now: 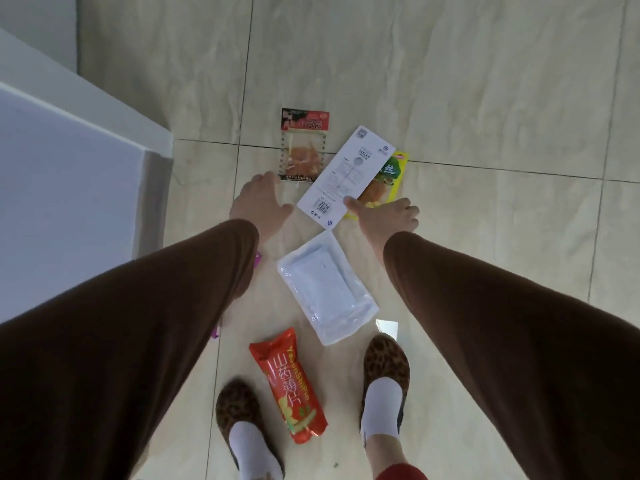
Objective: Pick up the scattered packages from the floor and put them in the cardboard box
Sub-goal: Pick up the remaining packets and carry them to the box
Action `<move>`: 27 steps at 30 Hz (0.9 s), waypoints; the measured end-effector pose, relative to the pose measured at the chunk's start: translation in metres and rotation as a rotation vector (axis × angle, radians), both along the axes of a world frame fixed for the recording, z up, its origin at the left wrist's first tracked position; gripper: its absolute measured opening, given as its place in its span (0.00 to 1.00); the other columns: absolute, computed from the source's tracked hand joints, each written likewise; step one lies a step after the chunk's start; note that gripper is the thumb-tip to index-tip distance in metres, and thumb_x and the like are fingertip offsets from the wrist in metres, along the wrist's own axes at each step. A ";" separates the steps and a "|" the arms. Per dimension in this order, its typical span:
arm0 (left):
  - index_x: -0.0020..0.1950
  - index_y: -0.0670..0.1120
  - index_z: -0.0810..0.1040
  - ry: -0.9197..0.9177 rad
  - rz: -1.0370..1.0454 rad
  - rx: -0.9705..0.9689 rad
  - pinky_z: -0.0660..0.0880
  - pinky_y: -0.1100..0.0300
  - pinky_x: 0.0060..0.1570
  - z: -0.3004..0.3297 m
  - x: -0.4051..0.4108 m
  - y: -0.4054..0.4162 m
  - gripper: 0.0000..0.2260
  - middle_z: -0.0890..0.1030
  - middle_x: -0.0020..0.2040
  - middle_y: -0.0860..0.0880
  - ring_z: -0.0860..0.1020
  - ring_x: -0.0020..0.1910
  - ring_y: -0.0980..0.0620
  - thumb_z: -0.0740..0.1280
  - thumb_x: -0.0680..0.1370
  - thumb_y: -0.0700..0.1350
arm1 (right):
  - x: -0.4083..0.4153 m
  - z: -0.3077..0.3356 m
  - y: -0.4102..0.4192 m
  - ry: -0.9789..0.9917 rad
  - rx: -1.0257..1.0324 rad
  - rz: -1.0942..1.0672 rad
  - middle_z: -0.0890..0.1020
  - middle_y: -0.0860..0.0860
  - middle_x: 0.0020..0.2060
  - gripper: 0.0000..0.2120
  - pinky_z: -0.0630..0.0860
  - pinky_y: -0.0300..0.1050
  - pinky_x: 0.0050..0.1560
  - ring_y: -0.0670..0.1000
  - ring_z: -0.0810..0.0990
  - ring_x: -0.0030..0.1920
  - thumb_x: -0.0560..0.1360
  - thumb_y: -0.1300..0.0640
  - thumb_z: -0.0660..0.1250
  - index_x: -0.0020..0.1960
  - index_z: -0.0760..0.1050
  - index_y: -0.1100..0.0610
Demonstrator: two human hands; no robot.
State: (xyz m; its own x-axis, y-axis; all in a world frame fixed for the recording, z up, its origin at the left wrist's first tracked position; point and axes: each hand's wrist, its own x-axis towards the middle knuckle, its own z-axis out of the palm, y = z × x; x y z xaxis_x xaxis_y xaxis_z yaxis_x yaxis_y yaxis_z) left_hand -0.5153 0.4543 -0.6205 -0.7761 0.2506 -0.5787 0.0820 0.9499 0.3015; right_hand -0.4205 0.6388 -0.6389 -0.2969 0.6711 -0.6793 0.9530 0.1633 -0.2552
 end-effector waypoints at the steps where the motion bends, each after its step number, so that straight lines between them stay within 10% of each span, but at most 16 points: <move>1: 0.72 0.44 0.68 0.002 0.020 0.009 0.71 0.47 0.65 -0.015 -0.011 0.003 0.26 0.73 0.68 0.43 0.72 0.67 0.42 0.69 0.76 0.48 | -0.008 -0.015 -0.001 -0.008 0.018 -0.019 0.67 0.60 0.71 0.57 0.68 0.55 0.67 0.60 0.68 0.71 0.65 0.26 0.71 0.74 0.60 0.66; 8: 0.72 0.39 0.64 0.106 0.185 0.017 0.69 0.48 0.66 -0.098 -0.066 0.030 0.33 0.70 0.69 0.39 0.71 0.68 0.39 0.69 0.76 0.56 | -0.041 -0.094 -0.004 -0.054 0.168 0.013 0.67 0.57 0.67 0.59 0.65 0.54 0.57 0.58 0.66 0.66 0.61 0.22 0.69 0.76 0.60 0.62; 17: 0.77 0.40 0.52 -0.050 0.466 0.254 0.76 0.48 0.63 -0.127 -0.069 0.047 0.44 0.79 0.62 0.45 0.79 0.60 0.44 0.75 0.70 0.48 | -0.065 -0.098 -0.005 0.358 -0.126 -0.222 0.81 0.55 0.51 0.38 0.82 0.62 0.54 0.59 0.84 0.51 0.64 0.61 0.77 0.63 0.56 0.51; 23: 0.52 0.45 0.73 -0.077 0.426 0.278 0.74 0.57 0.49 -0.121 -0.060 0.036 0.13 0.80 0.51 0.47 0.79 0.51 0.48 0.74 0.73 0.43 | -0.071 -0.085 -0.008 0.480 -0.319 -0.328 0.76 0.48 0.42 0.30 0.75 0.38 0.34 0.43 0.78 0.40 0.72 0.69 0.73 0.65 0.57 0.60; 27: 0.57 0.44 0.75 -0.096 0.397 0.361 0.79 0.53 0.53 -0.122 -0.053 0.034 0.16 0.83 0.54 0.46 0.82 0.52 0.47 0.74 0.72 0.45 | -0.070 -0.079 -0.022 0.444 -0.446 -0.320 0.79 0.47 0.44 0.26 0.75 0.38 0.32 0.43 0.80 0.40 0.72 0.66 0.76 0.61 0.63 0.58</move>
